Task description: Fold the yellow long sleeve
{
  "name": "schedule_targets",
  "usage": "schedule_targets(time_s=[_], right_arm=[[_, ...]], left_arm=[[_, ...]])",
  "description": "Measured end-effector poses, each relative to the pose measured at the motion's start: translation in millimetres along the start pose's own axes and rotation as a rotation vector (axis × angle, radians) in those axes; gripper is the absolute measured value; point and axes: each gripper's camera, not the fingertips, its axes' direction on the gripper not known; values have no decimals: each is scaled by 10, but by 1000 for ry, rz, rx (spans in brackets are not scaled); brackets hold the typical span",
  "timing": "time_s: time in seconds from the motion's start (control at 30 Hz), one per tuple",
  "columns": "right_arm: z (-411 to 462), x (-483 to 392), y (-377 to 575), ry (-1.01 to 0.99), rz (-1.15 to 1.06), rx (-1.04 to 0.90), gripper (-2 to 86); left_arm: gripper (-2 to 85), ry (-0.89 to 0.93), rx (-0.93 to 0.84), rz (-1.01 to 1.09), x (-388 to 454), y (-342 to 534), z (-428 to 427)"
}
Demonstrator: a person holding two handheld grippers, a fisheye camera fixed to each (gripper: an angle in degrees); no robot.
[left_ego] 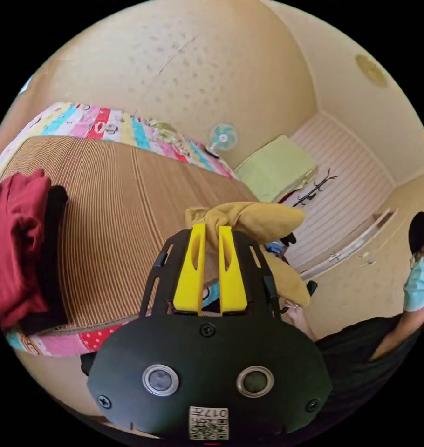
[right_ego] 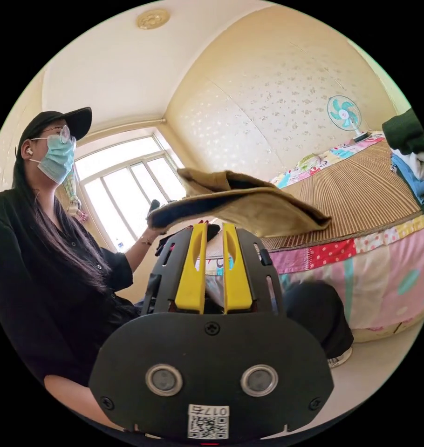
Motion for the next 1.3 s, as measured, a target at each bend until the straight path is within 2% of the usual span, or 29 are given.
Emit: schedule_targets(time_s=[0.07, 0.13, 0.2, 0.3, 0.37, 0.43, 0.5, 0.57, 0.63, 0.67, 0.73, 0.8, 0.87, 0.93, 0.97, 1.1, 1.17, 1.23, 1.3], right_arm=[[31, 128, 43, 2, 47, -15, 78], [81, 258, 99, 14, 88, -29, 86], [128, 289, 137, 26, 83, -15, 87], [254, 315, 187, 20, 67, 26, 89], [364, 358, 209, -1, 73, 37, 90], [520, 428, 234, -39, 101, 36, 90], [611, 455, 256, -73, 122, 42, 90], [663, 454, 287, -110, 134, 64, 89], [677, 423, 342, -126, 139, 96, 87], [675, 411, 356, -117, 139, 98, 87], [677, 348, 393, -21, 134, 69, 86], [746, 270, 383, 86, 98, 5, 90], [901, 189, 330, 197, 31, -85, 101], [1199, 105, 176, 338, -82, -181, 121], [1290, 83, 123, 366, -123, -193, 124], [2055, -27, -285, 510, -411, -190, 153], [2513, -92, -442, 488, -545, -204, 161], [3211, -216, -581, 441, -691, -313, 155], [3654, -320, -673, 471, -685, -331, 133]], left_arm=[[34, -142, -182, -190, -373, 565, 471], [67, -109, -204, -256, -470, 898, 584], [105, -57, -163, -226, -337, 1087, 589], [130, -42, -131, -41, 245, 1066, 661], [133, 3, -235, 216, 910, 942, 1037], [135, -32, -374, 367, 1336, 941, 1495], [135, -143, -495, 467, 1614, 1032, 2003], [129, -391, -559, 541, 1695, 1221, 2589], [86, -539, -626, 576, 1637, 1372, 2930], [59, -611, -587, 583, 1663, 1420, 2947], [36, -566, -578, 565, 1716, 1412, 2828], [27, -373, -498, 500, 1724, 1320, 2446], [22, -80, -307, 372, 1629, 1126, 1704], [23, 68, -157, 323, 1553, 1002, 1145], [25, 96, -76, 319, 1533, 942, 821], [27, 79, 35, 334, 1577, 844, 154], [29, 99, 83, 331, 1616, 864, -130], [30, 122, 114, 328, 1640, 907, -308], [30, 153, 136, 332, 1657, 952, -477]])
